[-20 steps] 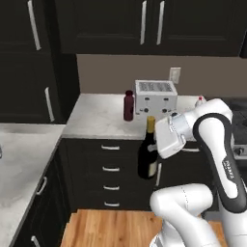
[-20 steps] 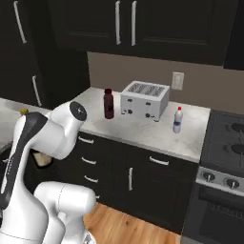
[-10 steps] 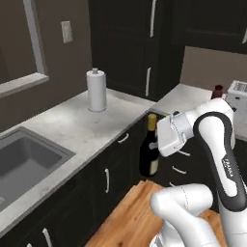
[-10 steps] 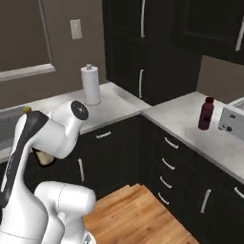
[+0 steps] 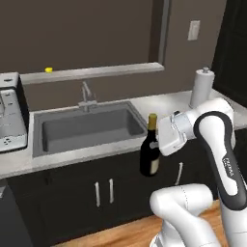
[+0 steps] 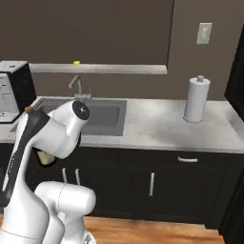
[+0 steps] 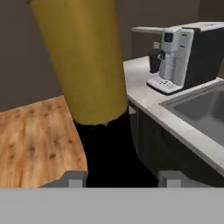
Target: Place the drinks on the dining counter in a tight cluster.
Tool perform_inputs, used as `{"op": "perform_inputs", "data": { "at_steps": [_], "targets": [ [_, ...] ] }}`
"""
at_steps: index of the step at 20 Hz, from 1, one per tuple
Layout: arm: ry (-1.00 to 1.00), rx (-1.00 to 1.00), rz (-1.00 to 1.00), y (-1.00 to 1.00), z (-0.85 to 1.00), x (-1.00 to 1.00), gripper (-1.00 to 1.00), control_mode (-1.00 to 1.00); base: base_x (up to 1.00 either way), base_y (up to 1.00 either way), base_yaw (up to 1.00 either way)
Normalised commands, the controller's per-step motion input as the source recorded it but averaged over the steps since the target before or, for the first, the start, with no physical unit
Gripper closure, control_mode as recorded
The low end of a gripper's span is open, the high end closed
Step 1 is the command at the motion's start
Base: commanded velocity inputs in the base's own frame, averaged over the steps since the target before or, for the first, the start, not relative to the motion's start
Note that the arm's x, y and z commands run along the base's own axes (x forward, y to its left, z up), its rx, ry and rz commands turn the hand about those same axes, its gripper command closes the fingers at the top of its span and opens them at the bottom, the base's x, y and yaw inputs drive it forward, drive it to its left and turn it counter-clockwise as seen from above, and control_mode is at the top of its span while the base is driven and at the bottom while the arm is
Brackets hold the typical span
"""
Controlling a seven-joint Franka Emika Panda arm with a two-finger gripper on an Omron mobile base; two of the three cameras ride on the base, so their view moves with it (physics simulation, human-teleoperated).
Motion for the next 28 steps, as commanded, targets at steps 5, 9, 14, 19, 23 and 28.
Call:
{"op": "perform_inputs", "data": {
  "at_steps": [5,9,14,19,23,28],
  "targets": [
    [0.0,0.0,0.0,0.0,0.0,0.0,1.0,1.0,0.0,0.31,1.0],
    [0.0,0.0,0.0,0.0,0.0,0.0,1.0,1.0,-0.01,0.5,0.99],
    [0.0,0.0,0.0,0.0,0.0,0.0,1.0,1.0,0.23,0.88,0.65],
    [0.0,0.0,0.0,0.0,0.0,0.0,1.0,1.0,1.0,1.0,-0.25],
    [0.0,0.0,0.0,0.0,0.0,0.0,1.0,1.0,1.0,1.0,-0.37],
    [0.0,0.0,0.0,0.0,0.0,0.0,1.0,1.0,1.0,1.0,-0.42]
  ]
}}
